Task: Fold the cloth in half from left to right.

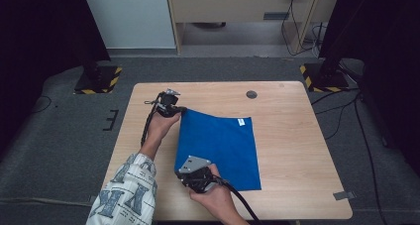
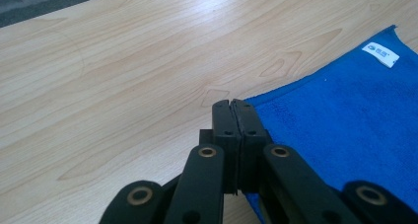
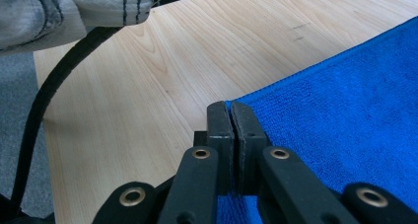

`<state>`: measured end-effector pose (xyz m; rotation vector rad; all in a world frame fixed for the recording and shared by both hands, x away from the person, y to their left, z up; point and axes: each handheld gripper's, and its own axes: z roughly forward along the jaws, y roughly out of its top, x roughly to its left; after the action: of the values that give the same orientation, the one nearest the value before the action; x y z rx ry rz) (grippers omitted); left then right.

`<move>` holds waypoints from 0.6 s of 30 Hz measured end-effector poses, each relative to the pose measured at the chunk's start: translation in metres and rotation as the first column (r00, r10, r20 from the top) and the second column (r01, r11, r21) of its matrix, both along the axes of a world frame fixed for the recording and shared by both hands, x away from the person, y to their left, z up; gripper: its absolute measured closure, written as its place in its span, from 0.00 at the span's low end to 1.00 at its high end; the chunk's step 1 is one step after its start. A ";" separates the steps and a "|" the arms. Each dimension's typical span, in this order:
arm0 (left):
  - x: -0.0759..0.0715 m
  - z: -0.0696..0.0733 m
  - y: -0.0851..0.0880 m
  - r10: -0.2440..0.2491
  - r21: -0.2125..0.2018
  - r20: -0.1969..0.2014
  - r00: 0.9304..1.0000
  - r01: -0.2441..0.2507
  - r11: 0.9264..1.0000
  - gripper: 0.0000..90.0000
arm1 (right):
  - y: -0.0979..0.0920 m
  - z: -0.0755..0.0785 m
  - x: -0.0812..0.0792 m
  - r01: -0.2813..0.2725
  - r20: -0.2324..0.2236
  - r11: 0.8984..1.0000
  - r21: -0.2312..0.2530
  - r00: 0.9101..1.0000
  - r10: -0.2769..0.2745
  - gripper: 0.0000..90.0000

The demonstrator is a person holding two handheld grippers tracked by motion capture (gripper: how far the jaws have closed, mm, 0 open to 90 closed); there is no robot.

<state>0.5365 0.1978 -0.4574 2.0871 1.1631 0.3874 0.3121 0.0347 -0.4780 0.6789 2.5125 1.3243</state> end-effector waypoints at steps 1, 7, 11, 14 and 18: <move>0.000 0.000 0.002 0.001 0.001 -0.001 1.000 -0.001 1.000 0.99 | 0.001 0.000 0.000 -0.001 0.003 1.000 0.001 1.000 0.001 0.98; 0.000 0.002 0.012 0.014 0.000 0.000 1.000 -0.014 1.000 0.99 | 0.011 0.002 -0.002 -0.007 0.007 1.000 0.011 1.000 0.007 0.98; -0.001 0.002 0.020 0.027 0.000 -0.002 1.000 -0.027 1.000 0.99 | 0.015 0.004 -0.003 -0.010 0.014 1.000 0.014 1.000 0.009 0.98; -0.002 0.003 0.025 0.037 -0.004 -0.003 0.999 -0.037 0.999 0.99 | 0.019 0.003 -0.004 -0.014 0.015 1.000 0.017 1.000 0.014 0.98; -0.003 0.004 0.030 0.041 -0.004 0.000 0.999 -0.041 0.999 0.99 | 0.025 0.002 -0.004 -0.016 0.011 1.000 0.018 1.000 0.016 0.98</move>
<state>0.5332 0.2278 -0.4533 2.0622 1.2067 0.4040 0.3077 0.0595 -0.4755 0.6553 2.5053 1.3546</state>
